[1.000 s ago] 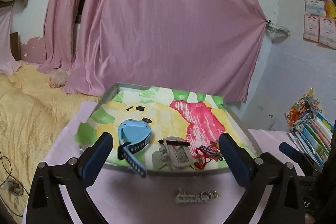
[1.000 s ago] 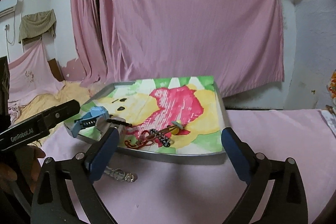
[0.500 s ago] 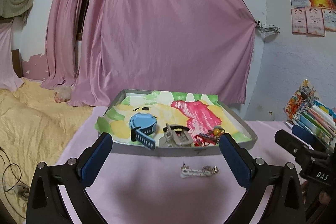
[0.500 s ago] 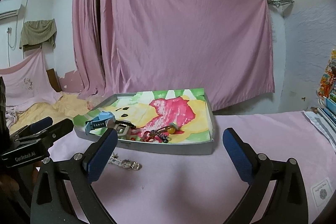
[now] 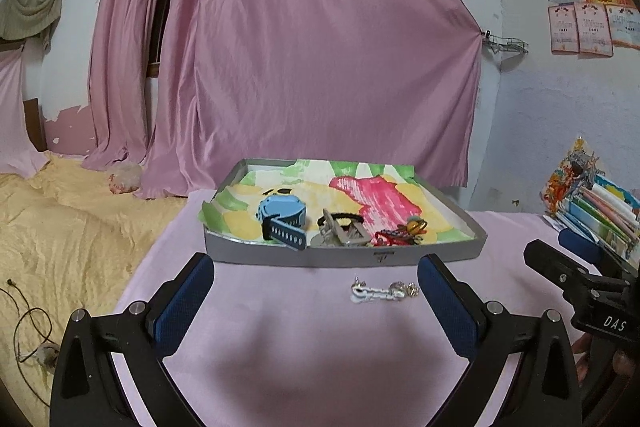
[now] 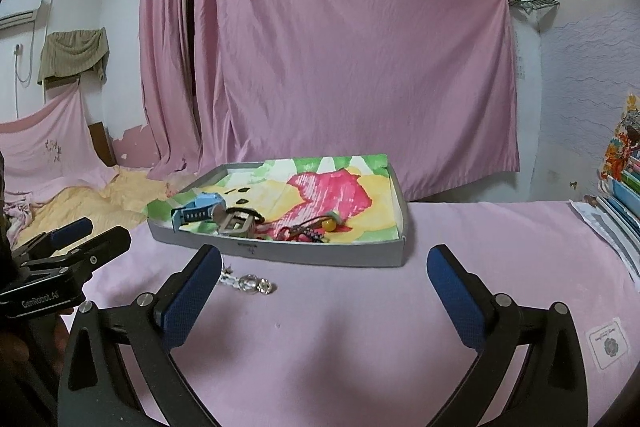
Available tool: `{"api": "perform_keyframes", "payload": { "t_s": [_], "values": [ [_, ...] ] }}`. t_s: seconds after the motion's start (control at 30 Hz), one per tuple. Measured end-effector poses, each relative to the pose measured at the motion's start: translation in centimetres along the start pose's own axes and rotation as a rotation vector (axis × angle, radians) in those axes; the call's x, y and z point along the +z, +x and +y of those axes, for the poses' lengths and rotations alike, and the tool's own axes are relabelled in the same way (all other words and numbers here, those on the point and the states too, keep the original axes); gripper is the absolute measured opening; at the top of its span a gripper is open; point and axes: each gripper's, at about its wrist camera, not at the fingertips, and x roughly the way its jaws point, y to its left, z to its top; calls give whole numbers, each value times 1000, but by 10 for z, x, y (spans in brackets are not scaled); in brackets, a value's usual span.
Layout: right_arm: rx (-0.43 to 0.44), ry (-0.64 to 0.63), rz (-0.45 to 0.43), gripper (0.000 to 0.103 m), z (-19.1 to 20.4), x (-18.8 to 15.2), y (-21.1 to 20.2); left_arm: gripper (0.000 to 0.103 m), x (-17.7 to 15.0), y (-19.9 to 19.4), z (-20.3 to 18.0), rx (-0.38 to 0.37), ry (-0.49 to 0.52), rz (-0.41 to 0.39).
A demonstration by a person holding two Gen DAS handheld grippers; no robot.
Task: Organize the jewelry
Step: 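Withdraw both tools from the tray toward the silver charm keychain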
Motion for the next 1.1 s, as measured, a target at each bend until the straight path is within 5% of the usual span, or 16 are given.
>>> {"api": "perform_keyframes", "payload": {
  "t_s": [0.53, 1.1],
  "values": [
    [7, -36, 114, 101, 5, -11, 15, 102, -10, 14, 2, 20, 39, 99],
    [95, -73, 355, 100, -2, -10, 65, 102, -8, 53, -4, -10, 97, 261]
  ]
}}
